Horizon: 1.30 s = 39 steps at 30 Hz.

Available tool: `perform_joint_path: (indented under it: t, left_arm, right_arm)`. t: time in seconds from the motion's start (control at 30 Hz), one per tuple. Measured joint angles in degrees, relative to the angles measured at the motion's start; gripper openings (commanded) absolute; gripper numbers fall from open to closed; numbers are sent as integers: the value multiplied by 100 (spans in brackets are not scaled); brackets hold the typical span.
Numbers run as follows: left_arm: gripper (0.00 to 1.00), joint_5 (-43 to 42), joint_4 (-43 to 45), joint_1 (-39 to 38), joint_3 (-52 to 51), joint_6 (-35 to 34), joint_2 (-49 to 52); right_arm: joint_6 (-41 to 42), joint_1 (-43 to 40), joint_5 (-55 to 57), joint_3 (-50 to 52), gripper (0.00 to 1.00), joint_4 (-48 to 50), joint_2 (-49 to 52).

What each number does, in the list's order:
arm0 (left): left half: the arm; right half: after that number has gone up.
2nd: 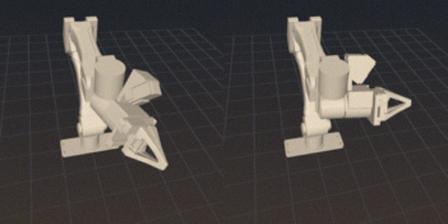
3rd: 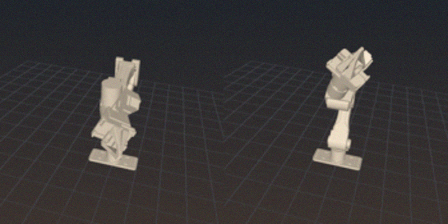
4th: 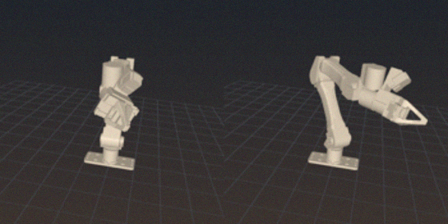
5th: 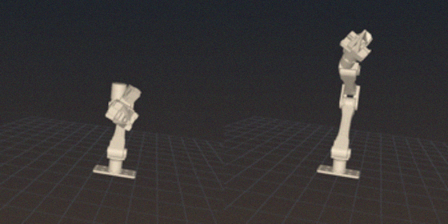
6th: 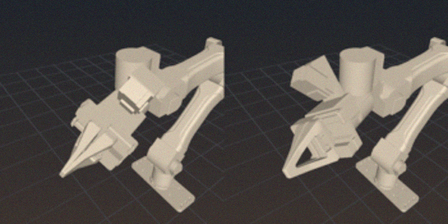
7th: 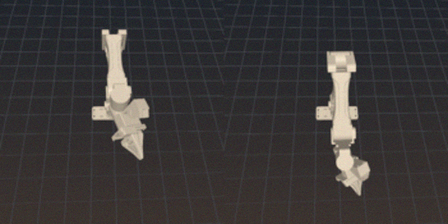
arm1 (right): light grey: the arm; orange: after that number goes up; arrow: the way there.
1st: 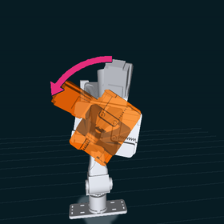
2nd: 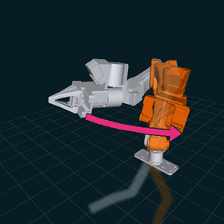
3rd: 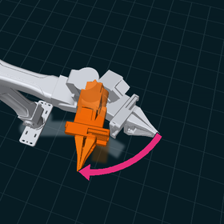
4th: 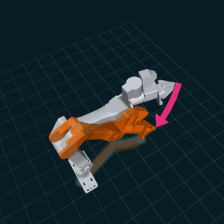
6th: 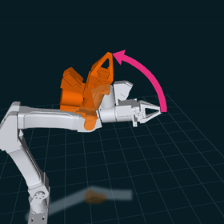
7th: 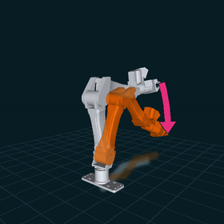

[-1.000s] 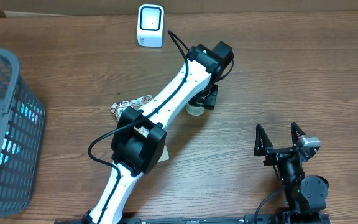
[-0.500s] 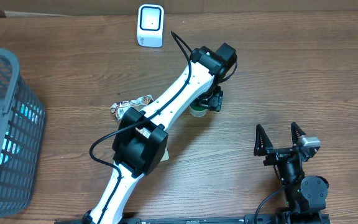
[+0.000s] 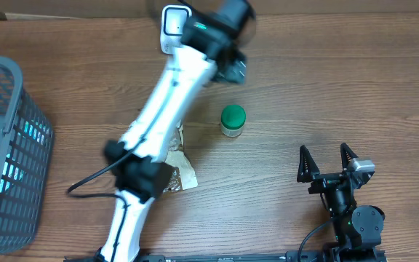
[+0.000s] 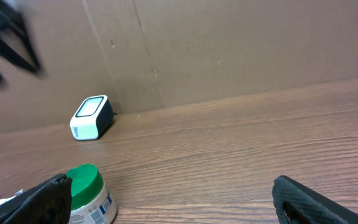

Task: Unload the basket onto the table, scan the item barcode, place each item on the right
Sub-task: 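Set the jar down right of the bag and release it, then reach the left gripper into the basket and grasp the small tissue pack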

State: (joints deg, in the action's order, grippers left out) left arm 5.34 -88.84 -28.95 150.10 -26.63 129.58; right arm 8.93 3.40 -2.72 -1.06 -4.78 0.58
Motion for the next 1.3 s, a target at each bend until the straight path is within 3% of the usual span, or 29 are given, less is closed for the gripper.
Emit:
perform_joint_path:
  t: [0.23,0.37,0.6,0.73,0.97,1.3]
  left_arm:
    - [80,26,-365,1626,369,2,-1456]
    - [79,52,-726,3086,437,9,-2170]
    - [80,-466,-763,5394,319,133,-2382]
    - [78,-732,-767,6343,-168,153,-2382]
    - [75,-1121,92,7149,-2234,330,-2339]
    - [71,-1355,2282,7176,-5147,365,-2295]
  right_arm:
    - [-4,2,0,0,100,0,0]
    - [-2,2,2,0,100,2,0]
    - [-2,2,2,0,100,0,0]
    - [-2,0,2,0,100,0,0]
    - [-2,0,2,0,100,2,0]
    - [0,2,2,0,100,2,0]
